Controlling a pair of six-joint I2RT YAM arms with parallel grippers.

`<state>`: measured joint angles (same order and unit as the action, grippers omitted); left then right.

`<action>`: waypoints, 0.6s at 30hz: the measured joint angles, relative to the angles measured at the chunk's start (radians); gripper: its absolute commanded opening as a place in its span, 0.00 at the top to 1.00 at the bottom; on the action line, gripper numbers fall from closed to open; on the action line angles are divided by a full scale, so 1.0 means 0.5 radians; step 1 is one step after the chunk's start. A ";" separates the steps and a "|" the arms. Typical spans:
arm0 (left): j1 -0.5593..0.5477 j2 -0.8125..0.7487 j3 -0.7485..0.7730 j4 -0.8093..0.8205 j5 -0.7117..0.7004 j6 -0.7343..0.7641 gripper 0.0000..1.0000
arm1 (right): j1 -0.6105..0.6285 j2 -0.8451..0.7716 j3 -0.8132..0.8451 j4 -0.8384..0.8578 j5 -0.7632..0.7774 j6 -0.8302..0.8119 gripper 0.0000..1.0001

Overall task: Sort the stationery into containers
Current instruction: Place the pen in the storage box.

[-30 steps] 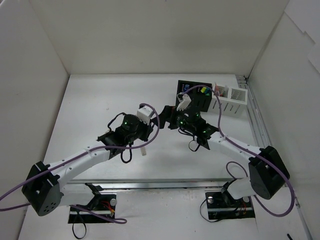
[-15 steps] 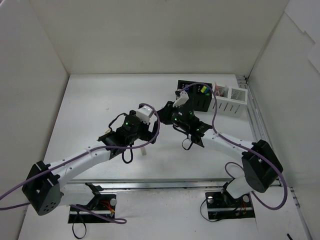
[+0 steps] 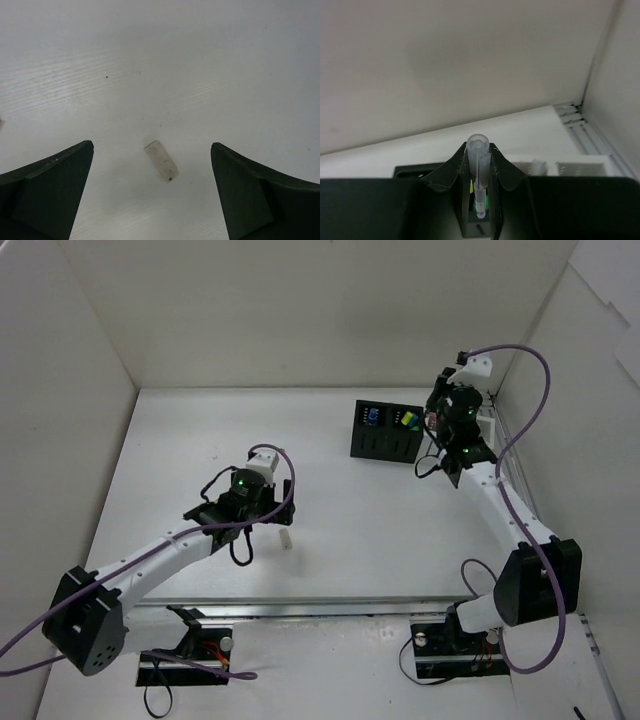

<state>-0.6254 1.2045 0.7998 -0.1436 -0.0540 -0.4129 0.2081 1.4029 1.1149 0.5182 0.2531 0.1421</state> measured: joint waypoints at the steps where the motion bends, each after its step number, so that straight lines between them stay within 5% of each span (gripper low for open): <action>1: 0.000 0.043 0.000 -0.004 0.019 -0.018 0.01 | -0.066 0.060 0.069 0.003 0.004 -0.052 1.00; 10: -0.002 0.291 0.001 -0.081 0.094 -0.114 0.00 | -0.339 0.655 0.298 -0.011 -0.057 -0.252 0.97; 13: -0.002 0.307 0.001 -0.085 0.113 -0.142 0.01 | -0.348 0.770 0.299 -0.031 -0.068 -0.262 0.80; 16: -0.002 0.320 0.001 -0.102 0.115 -0.171 0.01 | -0.349 0.824 0.299 -0.050 -0.089 -0.246 0.41; 18: -0.002 0.328 0.001 -0.118 0.115 -0.192 0.00 | -0.349 0.823 0.299 -0.056 -0.116 -0.230 0.07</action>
<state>-0.6262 1.3685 0.8001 -0.2028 0.0036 -0.5091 0.0334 1.8145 1.2644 0.4900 0.1951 0.0269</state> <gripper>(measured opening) 0.996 0.674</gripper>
